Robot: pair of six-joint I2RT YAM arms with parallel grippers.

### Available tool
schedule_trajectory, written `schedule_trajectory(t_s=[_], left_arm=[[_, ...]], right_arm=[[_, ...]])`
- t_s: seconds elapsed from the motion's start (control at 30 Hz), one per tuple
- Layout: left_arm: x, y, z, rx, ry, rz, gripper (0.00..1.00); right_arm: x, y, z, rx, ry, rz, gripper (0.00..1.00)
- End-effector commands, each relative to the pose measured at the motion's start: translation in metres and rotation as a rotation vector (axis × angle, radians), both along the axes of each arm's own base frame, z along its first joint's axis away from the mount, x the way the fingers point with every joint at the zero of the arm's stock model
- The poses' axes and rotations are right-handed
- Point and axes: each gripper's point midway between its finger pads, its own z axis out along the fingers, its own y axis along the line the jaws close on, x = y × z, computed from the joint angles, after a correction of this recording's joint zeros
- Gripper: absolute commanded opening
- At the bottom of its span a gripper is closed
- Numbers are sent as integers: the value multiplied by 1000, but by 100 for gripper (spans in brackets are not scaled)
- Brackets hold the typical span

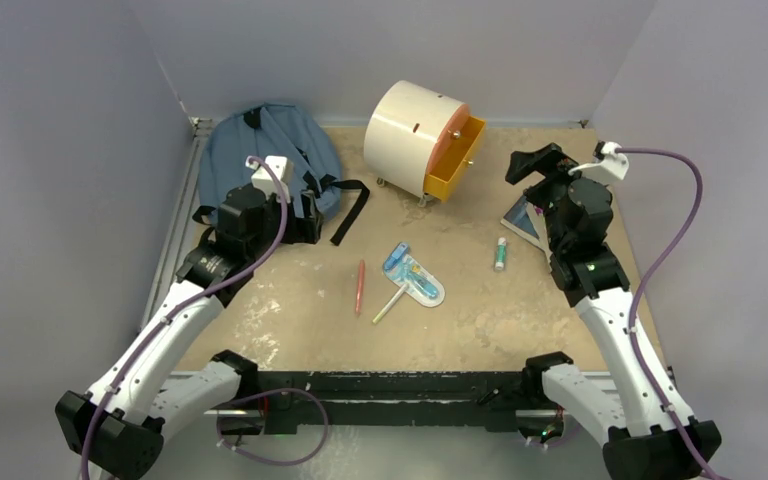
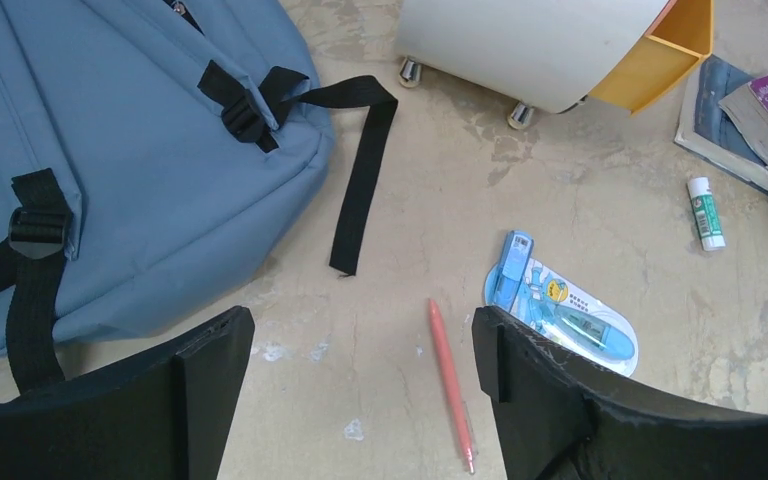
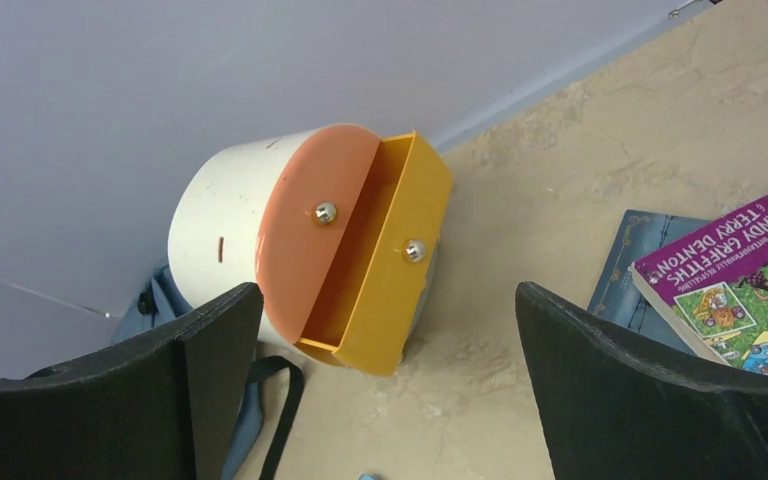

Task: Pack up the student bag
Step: Adjust the student bag at the center of the board.

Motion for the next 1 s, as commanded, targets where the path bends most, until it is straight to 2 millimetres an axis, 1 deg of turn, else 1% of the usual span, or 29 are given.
schedule_trajectory(t_s=[0.0,0.23,0.3,0.4,0.43,0.5,0.57,0.67,0.77,0.8,0.97], left_arm=[[8,-1,26,-33,-70,14,82],[17,8,21,-3,-58,76,82],[20,11,20,-5,-58,104,85],[31,24,15,-23,-39,232,88],[36,27,18,-20,-39,255,89],[48,32,16,6,-25,299,88],[64,37,15,8,-5,332,88],[95,41,9,-32,43,350,88],[131,54,1,-102,93,378,87],[144,60,-1,-101,100,395,86],[207,57,-22,-20,129,403,86]], right_arm=[[-4,-8,36,9,-100,-35,99],[-6,-13,28,4,-87,-60,99],[-6,-13,27,8,-81,-58,99],[-7,-14,25,9,-58,-63,99],[-7,-15,22,8,-45,-69,99],[-7,-16,14,-7,-20,-75,99],[-8,-18,7,-16,-10,-83,99],[-11,-17,4,-28,-4,-73,99],[-14,-16,4,-33,1,-57,99],[-15,-15,3,-33,3,-53,99],[-25,-13,-8,-38,24,-32,99]])
